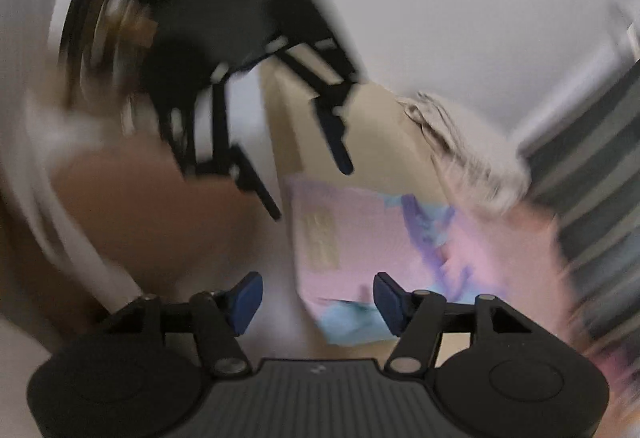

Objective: Fold clothes
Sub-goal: 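Grasp the folded garment with both grippers and fold it once more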

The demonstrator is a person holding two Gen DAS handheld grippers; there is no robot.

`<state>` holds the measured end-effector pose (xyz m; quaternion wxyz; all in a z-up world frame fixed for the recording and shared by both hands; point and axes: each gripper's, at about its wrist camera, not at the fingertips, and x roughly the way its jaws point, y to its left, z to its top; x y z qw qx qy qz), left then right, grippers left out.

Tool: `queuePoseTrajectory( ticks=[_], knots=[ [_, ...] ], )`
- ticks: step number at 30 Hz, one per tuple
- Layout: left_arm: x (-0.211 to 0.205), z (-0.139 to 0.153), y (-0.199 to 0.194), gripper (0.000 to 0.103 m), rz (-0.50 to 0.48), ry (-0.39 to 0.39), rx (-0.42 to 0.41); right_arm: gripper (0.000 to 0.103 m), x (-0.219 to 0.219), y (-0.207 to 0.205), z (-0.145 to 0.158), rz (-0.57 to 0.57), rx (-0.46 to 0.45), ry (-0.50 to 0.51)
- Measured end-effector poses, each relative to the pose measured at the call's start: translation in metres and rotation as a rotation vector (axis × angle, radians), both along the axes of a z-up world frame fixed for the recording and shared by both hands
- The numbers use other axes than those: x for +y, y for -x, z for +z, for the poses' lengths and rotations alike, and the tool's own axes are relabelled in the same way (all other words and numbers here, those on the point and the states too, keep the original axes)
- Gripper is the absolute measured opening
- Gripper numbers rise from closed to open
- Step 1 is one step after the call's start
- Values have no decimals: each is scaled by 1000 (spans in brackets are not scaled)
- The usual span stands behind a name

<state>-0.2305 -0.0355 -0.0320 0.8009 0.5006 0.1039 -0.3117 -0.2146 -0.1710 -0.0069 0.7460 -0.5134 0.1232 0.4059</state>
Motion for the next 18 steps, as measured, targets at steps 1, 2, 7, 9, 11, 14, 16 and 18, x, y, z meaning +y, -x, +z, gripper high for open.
queuePoseTrajectory(
  ticks=[1,2,7,9,11,14,16,18],
  knots=[
    [-1,-5,-1,51,-7,-18,-17,47,2,-3,-7,5,-17,28],
    [-2,-9,-3,32,-10,-32,-22,30,3,-8,-9,-1,-9,34],
    [11,15,-9,13,-11,56,140,3,0,-28,5,-63,126,-30],
    [22,33,-13,13,-29,129,273,3,-8,-26,22,-53,263,-92],
    [39,58,-28,13,-34,268,447,3,-20,-28,42,-38,403,-178],
    [63,85,-66,13,8,456,603,3,-40,-55,70,-33,580,-350],
    [70,94,-102,13,56,549,679,3,-51,-81,83,-61,634,-437],
    [69,93,-141,15,141,633,731,3,-56,-115,86,-125,659,-490]
  ],
)
